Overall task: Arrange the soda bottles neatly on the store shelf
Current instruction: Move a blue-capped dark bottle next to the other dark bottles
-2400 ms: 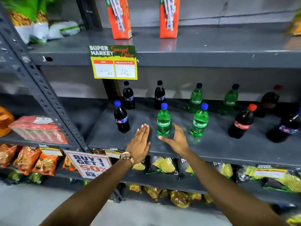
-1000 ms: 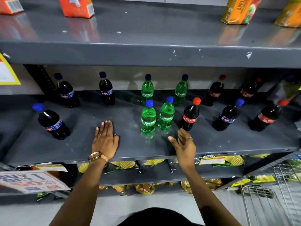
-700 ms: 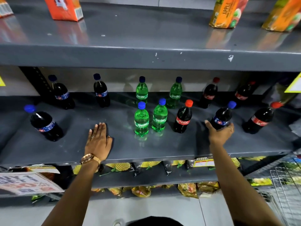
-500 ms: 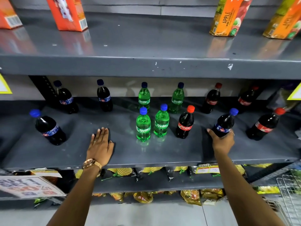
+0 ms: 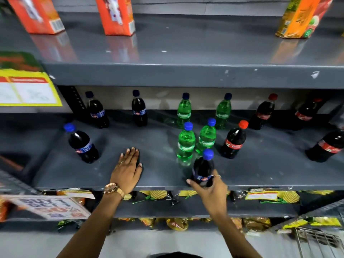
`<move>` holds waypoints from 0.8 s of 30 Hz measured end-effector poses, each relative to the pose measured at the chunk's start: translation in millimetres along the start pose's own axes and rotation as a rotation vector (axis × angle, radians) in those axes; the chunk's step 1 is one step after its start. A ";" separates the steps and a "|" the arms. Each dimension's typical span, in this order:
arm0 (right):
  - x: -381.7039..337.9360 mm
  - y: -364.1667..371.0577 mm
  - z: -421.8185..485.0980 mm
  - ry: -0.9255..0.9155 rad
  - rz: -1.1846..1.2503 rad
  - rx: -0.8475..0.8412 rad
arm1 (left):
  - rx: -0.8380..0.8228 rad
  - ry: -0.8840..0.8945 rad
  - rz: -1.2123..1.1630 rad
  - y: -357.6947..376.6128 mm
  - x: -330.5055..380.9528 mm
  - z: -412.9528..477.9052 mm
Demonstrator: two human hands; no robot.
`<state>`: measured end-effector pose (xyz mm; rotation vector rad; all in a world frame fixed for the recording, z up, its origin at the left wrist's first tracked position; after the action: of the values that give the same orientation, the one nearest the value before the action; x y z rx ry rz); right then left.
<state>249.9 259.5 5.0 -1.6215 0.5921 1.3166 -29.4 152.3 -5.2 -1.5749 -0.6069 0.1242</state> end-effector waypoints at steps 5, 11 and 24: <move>-44.4 109.3 14.2 -0.097 0.000 -0.226 | -0.027 -0.013 0.008 -8.9 -37.7 -7.2; -78.5 169.7 52.9 -0.133 -0.011 -0.157 | 0.015 0.012 0.014 -13.0 -42.4 -9.3; -70.9 175.7 63.2 -0.175 -0.035 -0.170 | 0.085 0.035 0.039 -8.5 -44.3 -9.2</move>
<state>53.6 223.1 9.0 -1.6222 0.3528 1.4981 -65.6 124.0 -8.4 -1.5037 -0.5374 0.1495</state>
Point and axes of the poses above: each hand's wrist, its own z-axis towards the middle knuckle, its own y-axis out of the palm, x = y × z, the point moved 10 cm from there along z, towards the middle knuckle, and after that the axes turned 11 degrees about -x, right-handed, at the moved point
